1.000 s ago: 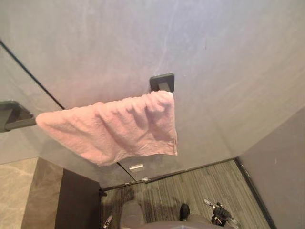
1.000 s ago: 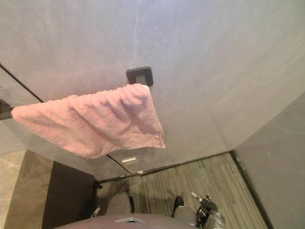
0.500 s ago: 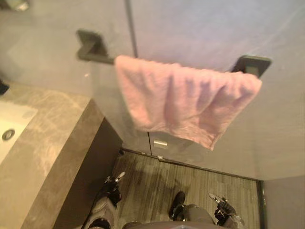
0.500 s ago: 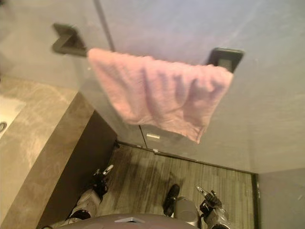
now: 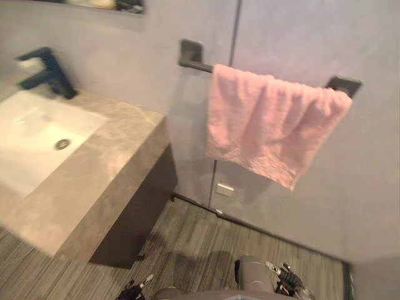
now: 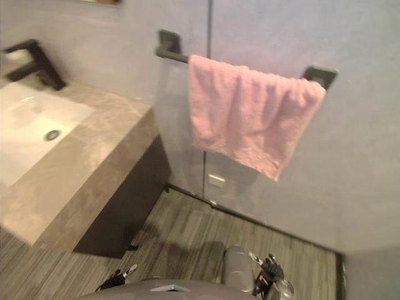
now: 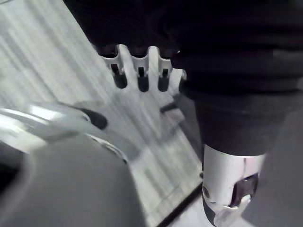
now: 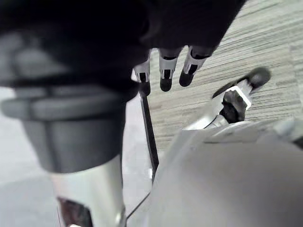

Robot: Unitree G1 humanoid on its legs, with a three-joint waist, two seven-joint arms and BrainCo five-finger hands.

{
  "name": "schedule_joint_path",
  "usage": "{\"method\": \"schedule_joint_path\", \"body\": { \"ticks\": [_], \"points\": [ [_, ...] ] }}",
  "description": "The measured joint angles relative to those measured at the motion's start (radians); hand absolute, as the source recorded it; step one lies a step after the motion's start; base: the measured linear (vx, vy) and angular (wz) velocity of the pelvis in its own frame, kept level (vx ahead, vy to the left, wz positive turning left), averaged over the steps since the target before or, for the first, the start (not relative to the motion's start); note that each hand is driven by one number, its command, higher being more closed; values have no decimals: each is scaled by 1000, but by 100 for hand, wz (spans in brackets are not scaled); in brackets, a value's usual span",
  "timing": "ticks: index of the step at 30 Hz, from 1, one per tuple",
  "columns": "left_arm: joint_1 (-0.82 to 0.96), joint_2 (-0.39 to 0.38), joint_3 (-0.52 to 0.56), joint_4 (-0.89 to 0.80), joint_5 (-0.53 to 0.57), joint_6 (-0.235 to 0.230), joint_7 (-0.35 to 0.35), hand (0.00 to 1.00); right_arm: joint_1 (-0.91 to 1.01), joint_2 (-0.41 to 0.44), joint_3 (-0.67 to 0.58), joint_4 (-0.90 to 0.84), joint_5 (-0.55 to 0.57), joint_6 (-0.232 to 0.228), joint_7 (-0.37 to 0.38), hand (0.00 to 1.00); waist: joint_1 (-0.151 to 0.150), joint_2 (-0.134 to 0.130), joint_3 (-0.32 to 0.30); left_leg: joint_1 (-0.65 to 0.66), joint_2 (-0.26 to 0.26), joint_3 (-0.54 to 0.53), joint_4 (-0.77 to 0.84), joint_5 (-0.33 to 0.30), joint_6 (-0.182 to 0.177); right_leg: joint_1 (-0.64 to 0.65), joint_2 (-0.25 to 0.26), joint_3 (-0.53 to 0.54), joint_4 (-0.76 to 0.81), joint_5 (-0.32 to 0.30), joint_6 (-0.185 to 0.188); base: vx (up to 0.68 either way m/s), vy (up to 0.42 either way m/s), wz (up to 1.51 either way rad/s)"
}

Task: Organize washtable

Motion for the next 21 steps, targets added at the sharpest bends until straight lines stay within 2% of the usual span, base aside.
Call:
{"method": "schedule_joint_path", "body": {
  "ticks": [1, 2, 3, 4, 5, 7, 9, 10, 11, 12, 13, 14, 15, 16, 17, 18, 19, 20, 21],
  "points": [
    [1, 3, 21, 5, -1, 6, 0, 0, 3, 3, 4, 1, -1, 1, 7, 0, 7, -10, -11, -33, 1, -61, 13, 16, -21, 32, 15, -2, -33, -49, 43, 42, -131, 109],
    [-1, -4, 19, 11, -2, 9, 0, 0, 3, -3, 2, 1, -1, -1, 6, 0, 10, 4, -9, -40, 13, -93, -10, 46, -16, 49, 31, -14, -65, -56, 46, -14, -120, 135],
    [0, -15, 9, 9, -7, 10, 1, 0, -1, -7, 3, 2, -1, -1, 5, 0, 10, 22, -22, -58, 20, -105, -47, 106, -9, 97, 47, -10, -143, -108, 41, -37, -20, 112],
    [0, -19, -6, 4, -10, 10, 2, 0, -4, -8, 8, 3, -1, 0, 5, 0, 11, 24, -24, -74, 22, -116, -52, 130, -14, 124, 45, -12, -192, -144, 41, 2, -40, 97],
    [-1, -19, -43, -8, -14, 7, 6, 0, -21, -11, 39, 8, -1, 0, 4, 0, 18, 27, -31, -127, 22, -138, -46, 149, -20, 144, 46, -18, -282, -210, 48, -105, -78, 54],
    [-19, -2, -99, -13, -31, 4, 12, 0, -84, -15, 107, 9, -2, -1, 3, 0, 43, 40, -39, -240, 44, -154, -20, 172, -48, 134, 55, -62, -417, -279, 18, -322, -163, 21],
    [-35, 8, -150, -14, -53, -3, 29, 0, -125, -9, 177, 11, -32, -2, 3, 0, 51, 53, -32, -308, 88, -193, -12, 207, -74, 147, 98, -101, -531, -289, 1, -371, -162, 26],
    [-38, 13, -177, -11, -64, -7, 31, 0, -128, -8, 199, 11, -44, -4, 3, 0, 39, 76, -16, -326, 121, -240, -26, 250, -77, 169, 135, -151, -565, -265, -21, -364, -140, 85],
    [-35, 16, -195, -4, -80, -9, 30, 0, -117, -12, 199, 11, -51, -13, -1, 0, 37, 89, -9, -325, 133, -255, -69, 313, -68, 173, 152, -198, -564, -265, -36, -373, -112, 105],
    [-35, 17, -203, -4, -79, -10, 31, 0, -117, -20, 198, 12, -52, -19, -5, 0, 36, 92, -8, -321, 135, -246, -103, 345, -51, 171, 151, -220, -558, -267, -48, -383, -61, 121],
    [-36, 22, -211, -3, -77, -11, 33, 0, -110, -39, 190, 16, -63, -21, -12, 0, 37, 98, -2, -305, 148, -187, -167, 260, 2, 176, 146, -274, -559, -264, -78, -324, -1, 100],
    [-36, 26, -208, -1, -78, -11, 35, 0, -110, -33, 184, 22, -68, -22, -18, 0, 38, 82, 3, -315, 144, -131, -156, 214, 36, 176, 124, -295, -572, -254, -98, -411, -33, 119],
    [-42, 36, -206, -7, -79, -20, 32, 0, -108, -37, 162, 31, -69, -23, -18, 0, 39, 38, 14, -368, 123, -23, -12, 187, 74, 173, 74, -336, -598, -222, -103, -365, -15, 89],
    [-39, 42, -207, -5, -78, -19, 31, 0, -110, -42, 147, 55, -68, -23, -20, 0, 40, 31, 15, -387, 100, 18, 115, 186, 74, 172, 43, -349, -621, -196, -96, -387, -16, 84],
    [-29, 35, -205, 5, -77, -10, 33, 0, -105, -54, 147, 61, -69, -21, -23, 0, 37, 42, 14, -391, 77, 25, 289, 155, 69, 177, 27, -366, -667, -151, -92, -270, 54, 47],
    [-22, 29, -201, 8, -77, -7, 34, 0, -104, -56, 145, 61, -69, -21, -24, 0, 34, 57, 15, -382, 76, 26, 360, 123, 62, 181, 28, -376, -690, -132, -90, -250, 144, 37],
    [-8, 16, -197, 18, -77, -6, 37, 0, -91, -56, 119, 64, -69, -18, -25, 0, 32, 78, 11, -338, 85, 38, 478, 41, 41, 185, 30, -394, -722, -95, -85, -180, 201, 31],
    [-1, 10, -197, 26, -75, -4, 36, 0, -75, -53, 87, 62, -69, -18, -24, 0, 30, 85, 6, -300, 99, 57, 550, -11, 24, 188, 30, -408, -739, -71, -80, -79, 256, 43],
    [7, 7, -175, 36, -68, 0, 36, 0, -69, -48, 55, 62, -69, -16, -25, 0, 30, 93, 1, -250, 135, 67, 617, -42, 17, 186, 29, -433, -741, -44, -65, -28, 263, 82]
  ]
}}
